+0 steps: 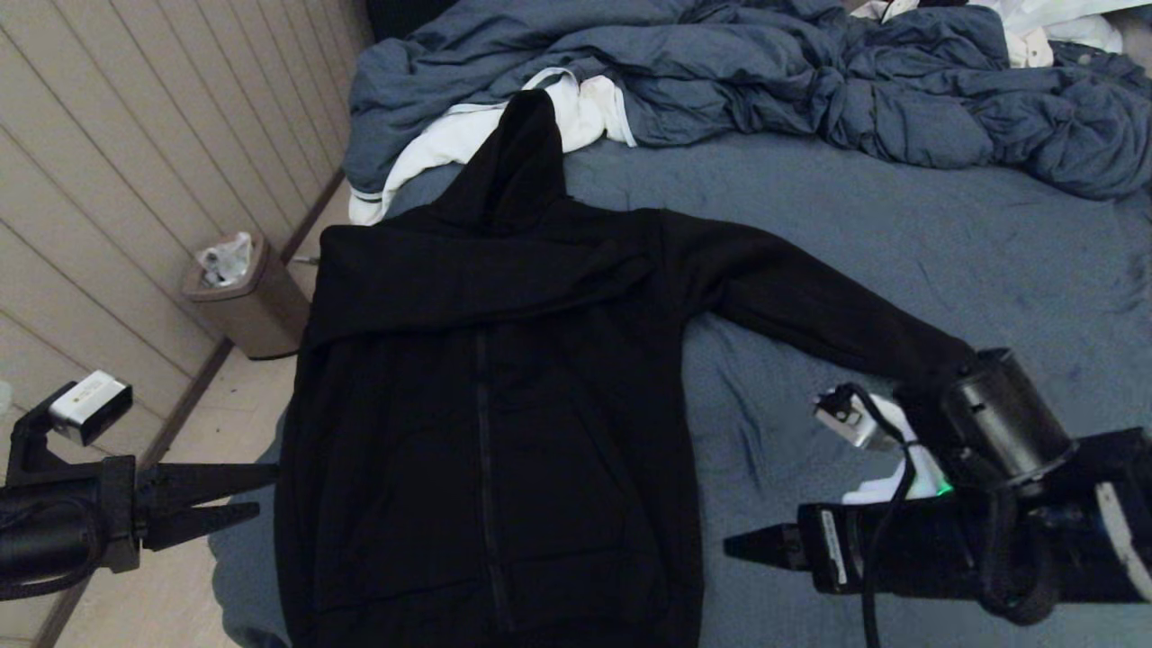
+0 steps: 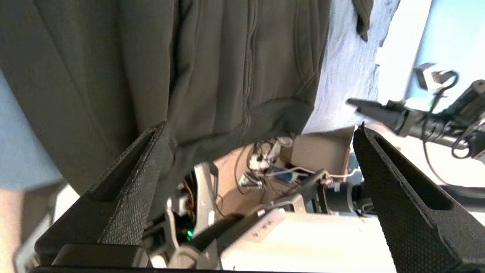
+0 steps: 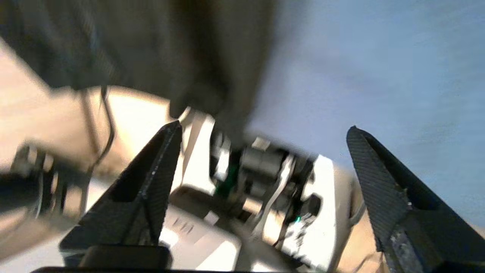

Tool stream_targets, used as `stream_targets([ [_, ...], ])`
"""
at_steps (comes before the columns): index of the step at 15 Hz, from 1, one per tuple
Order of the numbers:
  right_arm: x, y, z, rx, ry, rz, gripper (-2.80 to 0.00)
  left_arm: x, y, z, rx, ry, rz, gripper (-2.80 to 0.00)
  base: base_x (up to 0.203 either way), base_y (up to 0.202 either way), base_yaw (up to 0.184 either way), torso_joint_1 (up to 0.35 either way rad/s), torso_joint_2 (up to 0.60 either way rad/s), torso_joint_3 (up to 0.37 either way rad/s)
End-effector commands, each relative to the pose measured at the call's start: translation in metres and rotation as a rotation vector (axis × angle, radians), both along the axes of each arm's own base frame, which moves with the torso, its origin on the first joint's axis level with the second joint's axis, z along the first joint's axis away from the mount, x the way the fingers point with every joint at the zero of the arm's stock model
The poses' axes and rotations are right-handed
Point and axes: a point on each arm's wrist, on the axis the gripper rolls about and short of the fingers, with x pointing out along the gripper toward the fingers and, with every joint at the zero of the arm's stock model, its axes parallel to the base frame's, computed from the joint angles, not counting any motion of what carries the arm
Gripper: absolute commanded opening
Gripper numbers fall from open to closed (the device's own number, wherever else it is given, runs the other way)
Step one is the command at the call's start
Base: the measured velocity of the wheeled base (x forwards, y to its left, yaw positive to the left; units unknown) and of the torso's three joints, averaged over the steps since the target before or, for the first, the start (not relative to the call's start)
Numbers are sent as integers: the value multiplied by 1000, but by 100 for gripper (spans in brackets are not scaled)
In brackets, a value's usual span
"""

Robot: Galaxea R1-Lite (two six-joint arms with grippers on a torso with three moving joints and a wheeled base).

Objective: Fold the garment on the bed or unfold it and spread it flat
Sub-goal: Fold the black sweatshirt

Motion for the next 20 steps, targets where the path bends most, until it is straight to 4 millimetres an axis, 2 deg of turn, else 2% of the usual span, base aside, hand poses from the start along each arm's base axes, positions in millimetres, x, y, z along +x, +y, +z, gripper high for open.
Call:
stream_targets([
  [1, 3, -21, 13, 8, -59, -72, 0, 9, 2, 6, 2, -22, -3, 0, 0, 0, 0, 0, 0, 0],
  [2, 7, -31, 18, -5, -80, -101, 0, 15, 4, 12, 5, -34, 0, -280, 0, 0, 0, 0, 0, 0],
  [5, 14, -53, 22, -28, -109, -179, 0, 34, 1, 32, -1, -29, 31, -280, 0, 0, 0, 0, 0, 0],
  [9, 28, -75, 36, -22, -153, -284, 0, 51, -12, 28, 77, -5, 96, -280, 0, 0, 0, 0, 0, 0],
  [12, 39, -103, 48, -12, -146, -395, 0, 54, -9, 24, 108, -10, 178, -280, 0, 0, 0, 0, 0, 0],
  [15, 49, -147, 62, 6, -107, -539, 0, 52, -8, 16, 109, -30, 220, -280, 0, 0, 0, 0, 0, 0],
  [17, 51, -176, 61, -23, -78, -601, 0, 49, -9, 13, 105, -38, 220, -280, 0, 0, 0, 0, 0, 0],
  [18, 51, -184, 60, -42, -74, -604, 0, 49, -9, 12, 105, -36, 219, -280, 0, 0, 0, 0, 0, 0],
  [20, 52, -188, 59, -21, -73, -579, 0, 48, -9, 10, 102, -29, 216, -280, 0, 0, 0, 0, 0, 0],
])
